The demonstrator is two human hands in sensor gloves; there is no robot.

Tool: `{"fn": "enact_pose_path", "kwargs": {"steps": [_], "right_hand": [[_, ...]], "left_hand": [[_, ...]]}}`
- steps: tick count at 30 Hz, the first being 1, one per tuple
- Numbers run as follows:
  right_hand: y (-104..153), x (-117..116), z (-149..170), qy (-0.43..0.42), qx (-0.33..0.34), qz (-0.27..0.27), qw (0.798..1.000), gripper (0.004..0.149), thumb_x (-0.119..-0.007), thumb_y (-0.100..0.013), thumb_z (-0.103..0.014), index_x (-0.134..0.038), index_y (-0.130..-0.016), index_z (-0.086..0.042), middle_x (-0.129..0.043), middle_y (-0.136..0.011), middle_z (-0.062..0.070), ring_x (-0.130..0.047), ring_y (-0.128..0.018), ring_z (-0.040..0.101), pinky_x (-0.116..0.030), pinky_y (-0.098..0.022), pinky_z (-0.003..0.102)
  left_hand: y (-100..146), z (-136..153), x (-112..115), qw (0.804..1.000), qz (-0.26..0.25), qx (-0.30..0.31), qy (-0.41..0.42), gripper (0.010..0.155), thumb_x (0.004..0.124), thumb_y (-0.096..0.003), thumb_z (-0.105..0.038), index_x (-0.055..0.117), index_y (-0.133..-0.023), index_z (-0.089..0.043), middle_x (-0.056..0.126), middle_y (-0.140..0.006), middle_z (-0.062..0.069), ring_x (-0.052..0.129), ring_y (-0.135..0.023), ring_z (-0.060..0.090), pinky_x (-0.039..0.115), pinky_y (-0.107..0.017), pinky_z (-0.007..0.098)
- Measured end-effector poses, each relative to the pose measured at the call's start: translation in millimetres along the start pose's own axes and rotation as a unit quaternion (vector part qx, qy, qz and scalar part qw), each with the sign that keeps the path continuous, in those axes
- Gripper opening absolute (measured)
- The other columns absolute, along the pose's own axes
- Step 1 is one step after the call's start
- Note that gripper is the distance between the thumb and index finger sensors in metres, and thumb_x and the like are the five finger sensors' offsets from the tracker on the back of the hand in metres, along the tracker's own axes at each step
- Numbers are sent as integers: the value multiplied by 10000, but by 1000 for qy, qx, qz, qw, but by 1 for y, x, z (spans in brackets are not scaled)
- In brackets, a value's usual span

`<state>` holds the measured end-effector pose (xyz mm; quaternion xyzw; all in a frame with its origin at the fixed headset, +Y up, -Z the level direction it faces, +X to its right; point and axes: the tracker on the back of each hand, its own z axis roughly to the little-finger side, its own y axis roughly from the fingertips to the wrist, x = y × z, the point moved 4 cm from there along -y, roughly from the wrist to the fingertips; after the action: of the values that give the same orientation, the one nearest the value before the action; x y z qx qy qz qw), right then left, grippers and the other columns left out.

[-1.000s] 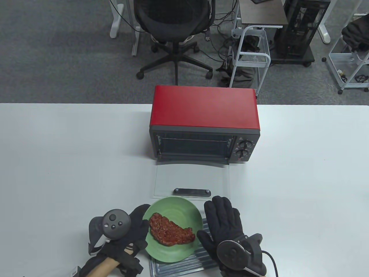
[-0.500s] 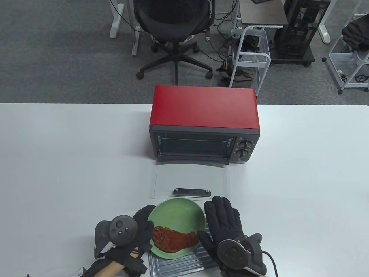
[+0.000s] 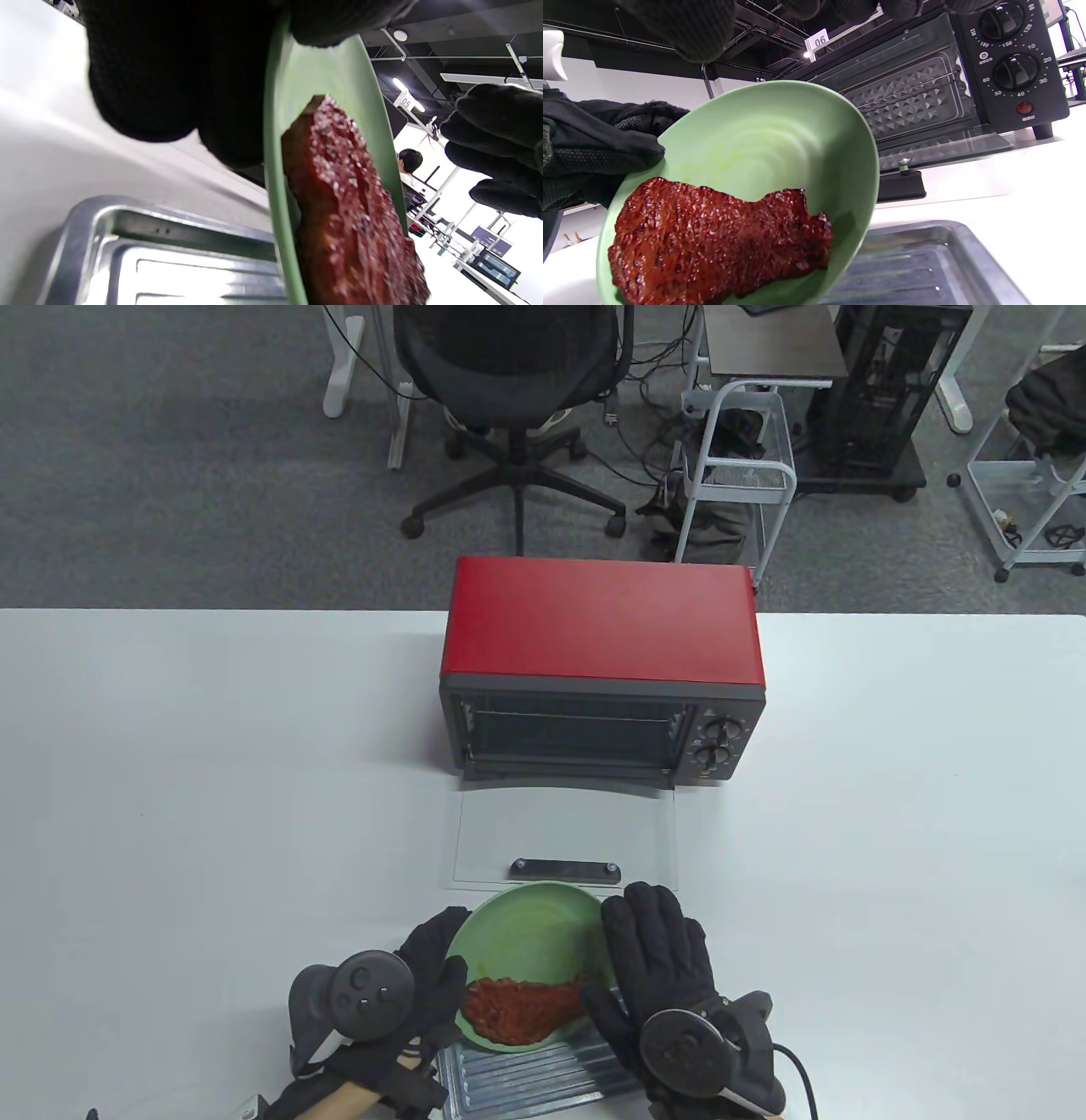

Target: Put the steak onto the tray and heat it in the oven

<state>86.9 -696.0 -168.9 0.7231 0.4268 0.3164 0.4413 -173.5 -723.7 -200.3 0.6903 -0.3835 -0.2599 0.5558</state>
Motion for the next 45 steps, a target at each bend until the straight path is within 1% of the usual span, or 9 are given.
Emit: {"fn": "enact_pose_path", "kwargs": {"steps": [9, 14, 19, 25, 30, 34, 38, 42, 45], "right_hand": [[0, 0, 1, -5, -2, -1, 1000, 854, -684, -526, -514, -302, -1145, -67, -310, -1174, 259, -354, -1051, 549, -436, -668, 726], [0, 0, 1, -5, -3, -1, 1000, 854, -682, -526, -515, -302, -1145, -65, -310, -1174, 259, -356, -1050, 547, -437, -669, 724], [0, 1, 2, -7, -3, 1, 1000, 854, -682, -526, -515, -301, -1144, -66, -311, -1174, 258, -355, -1050, 549, -436, -669, 724], [0, 2, 2, -7, -3, 3, 1000, 857, -682, -525, -516, -300, -1144, -63, -310, -1173, 258, -354, -1049, 550, -436, -669, 723], [1, 2, 2, -8, -3, 4, 1000, 858, -682, -525, -516, -300, -1144, -62, -310, -1172, 260, -354, -1049, 550, -434, -671, 722], [1, 2, 2, -7, -3, 2, 1000, 857, -681, -526, -516, -300, -1144, -61, -310, -1173, 259, -354, -1049, 548, -434, -670, 722], [1, 2, 2, -8, -4, 2, 1000, 858, -681, -525, -517, -299, -1144, -61, -307, -1173, 261, -352, -1049, 550, -432, -670, 722], [1, 2, 2, -9, -4, 1, 1000, 859, -681, -526, -517, -298, -1144, -60, -307, -1173, 260, -352, -1050, 549, -432, -671, 722], [1, 2, 2, -9, -4, 1, 1000, 858, -681, -527, -516, -297, -1144, -60, -308, -1173, 260, -351, -1048, 552, -431, -671, 721]], "left_hand": [[-1, -13, -1, 998, -32, 17, -42, 577, 808, -470, -314, 654, -1013, -192, 947, -749, 118, 1173, -332, 173, 1043, -256, 390], [-2, -26, -4, 995, -56, 40, -79, 573, 824, -460, -316, 673, -1000, -198, 961, -728, 111, 1176, -310, 164, 1049, -236, 384], [-3, -33, -9, 991, -75, 50, -97, 571, 830, -457, -321, 681, -994, -199, 967, -719, 108, 1178, -300, 161, 1051, -226, 382], [-4, -32, -9, 991, -80, 52, -89, 569, 830, -457, -322, 682, -993, -202, 966, -722, 106, 1177, -306, 166, 1049, -230, 387], [-5, -32, -14, 991, -85, 52, -92, 569, 824, -460, -322, 675, -996, -204, 963, -726, 105, 1174, -308, 162, 1048, -232, 386], [-4, -31, -12, 990, -82, 47, -107, 568, 821, -463, -324, 673, -999, -207, 959, -733, 103, 1170, -317, 163, 1043, -241, 388], [-4, -33, -13, 989, -88, 55, -103, 567, 821, -466, -322, 672, -1001, -209, 956, -738, 109, 1167, -327, 170, 1038, -249, 397], [-3, -41, -18, 982, -107, 78, -131, 567, 823, -466, -321, 672, -1002, -210, 957, -741, 107, 1166, -330, 173, 1037, -251, 401], [-6, -48, -24, 973, -121, 89, -173, 569, 822, -468, -322, 671, -1005, -212, 960, -739, 105, 1164, -324, 165, 1037, -248, 395]]}}
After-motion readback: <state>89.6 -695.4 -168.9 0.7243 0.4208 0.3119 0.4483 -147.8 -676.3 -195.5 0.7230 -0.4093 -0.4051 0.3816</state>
